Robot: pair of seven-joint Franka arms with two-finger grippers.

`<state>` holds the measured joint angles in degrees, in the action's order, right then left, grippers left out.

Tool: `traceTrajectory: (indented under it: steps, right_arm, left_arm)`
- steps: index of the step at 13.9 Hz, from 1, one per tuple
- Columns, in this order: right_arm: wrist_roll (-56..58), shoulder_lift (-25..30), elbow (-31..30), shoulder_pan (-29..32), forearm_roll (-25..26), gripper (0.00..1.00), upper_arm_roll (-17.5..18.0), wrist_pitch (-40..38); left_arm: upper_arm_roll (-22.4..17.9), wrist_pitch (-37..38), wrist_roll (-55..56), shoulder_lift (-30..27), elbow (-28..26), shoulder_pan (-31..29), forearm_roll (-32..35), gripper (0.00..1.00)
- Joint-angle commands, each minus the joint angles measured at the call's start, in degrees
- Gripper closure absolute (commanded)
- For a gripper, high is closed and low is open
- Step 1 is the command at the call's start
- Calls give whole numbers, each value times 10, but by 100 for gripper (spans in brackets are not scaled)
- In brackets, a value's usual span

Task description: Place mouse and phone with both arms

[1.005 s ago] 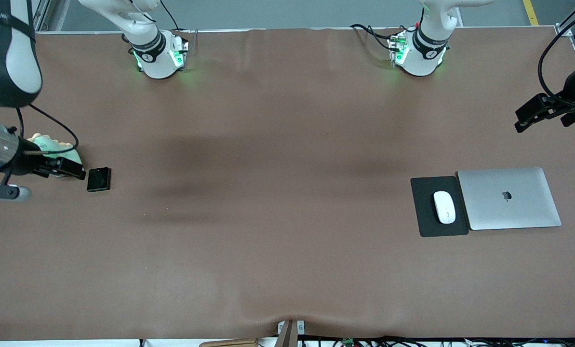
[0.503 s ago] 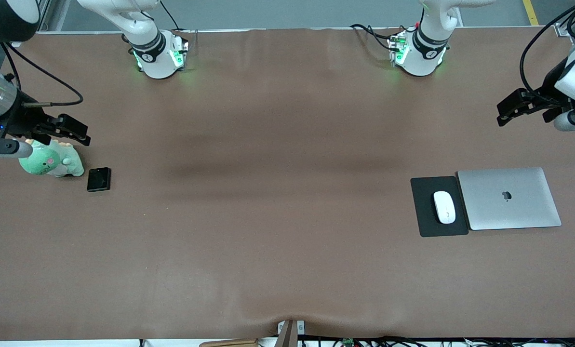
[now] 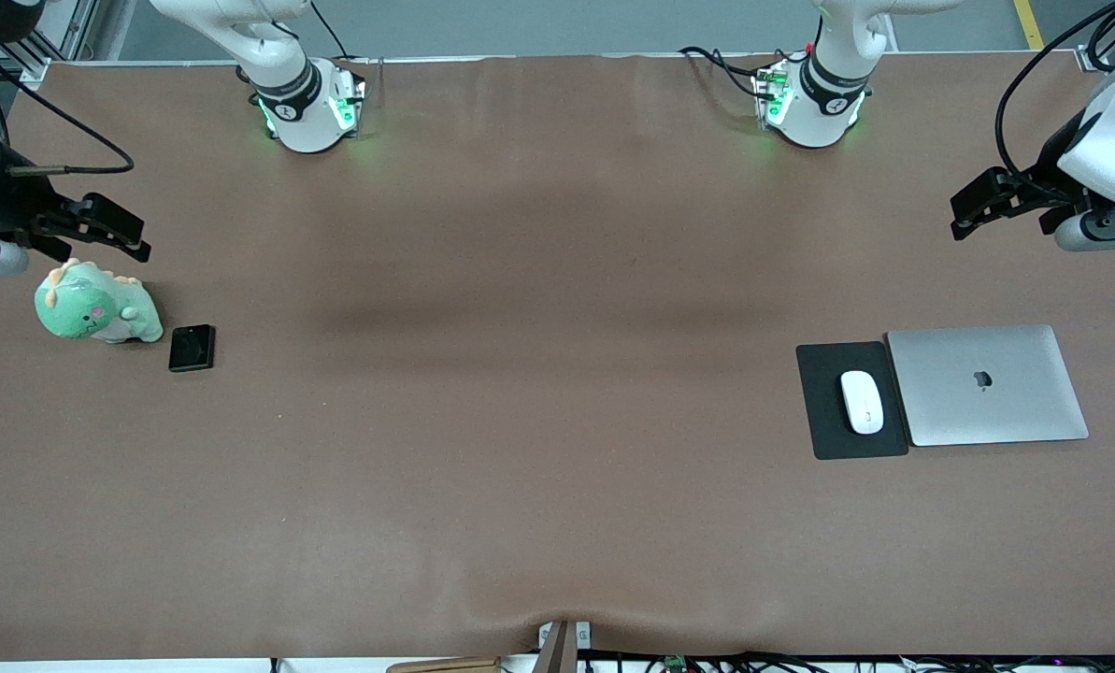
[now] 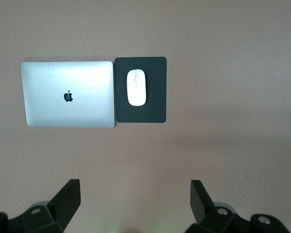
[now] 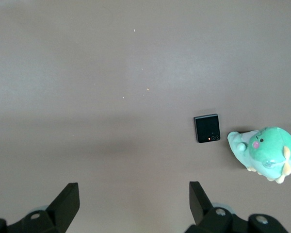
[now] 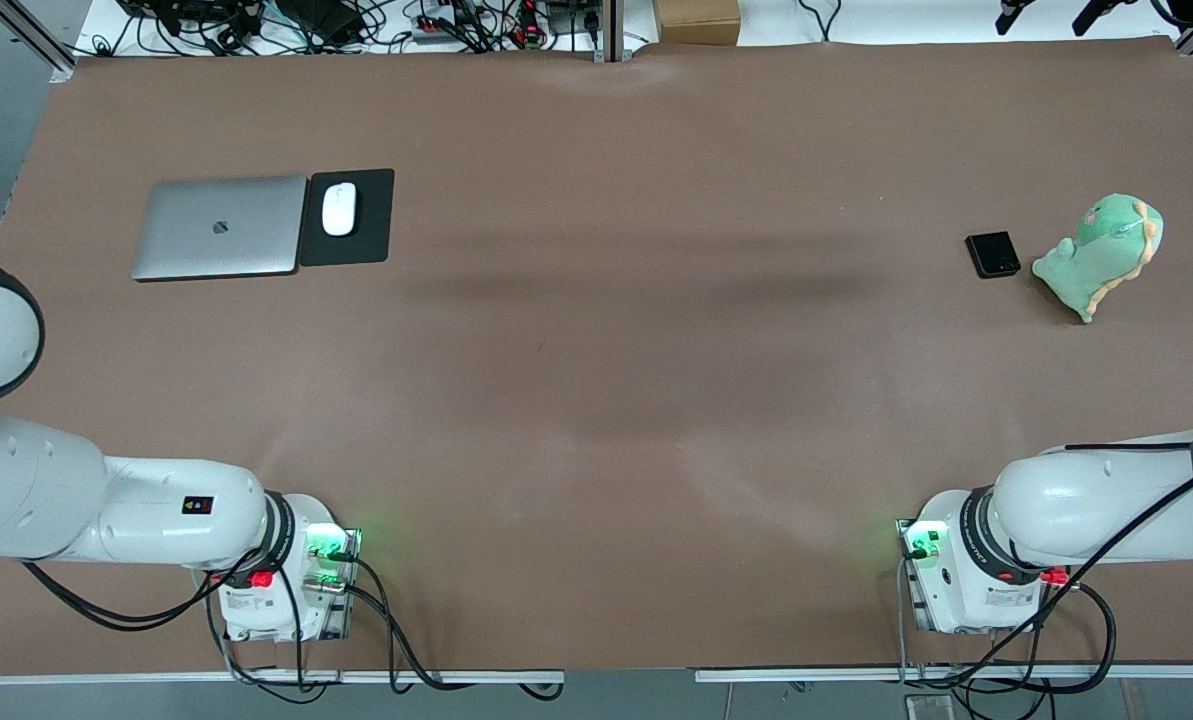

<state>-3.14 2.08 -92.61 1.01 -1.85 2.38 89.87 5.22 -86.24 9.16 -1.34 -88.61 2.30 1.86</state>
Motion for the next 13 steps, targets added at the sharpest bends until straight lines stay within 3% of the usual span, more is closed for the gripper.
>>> traceTrajectory:
  steps: [1,13]
  right_arm:
    - [15,20,-18,11,4,0,4,-4]
    - [19,17,-19,15,4,0,3,-6]
  left_arm:
    - [1,12,-10,-3,2,-2,-16,0]
    - [-4,12,-20,0,-2,-9,-15,0]
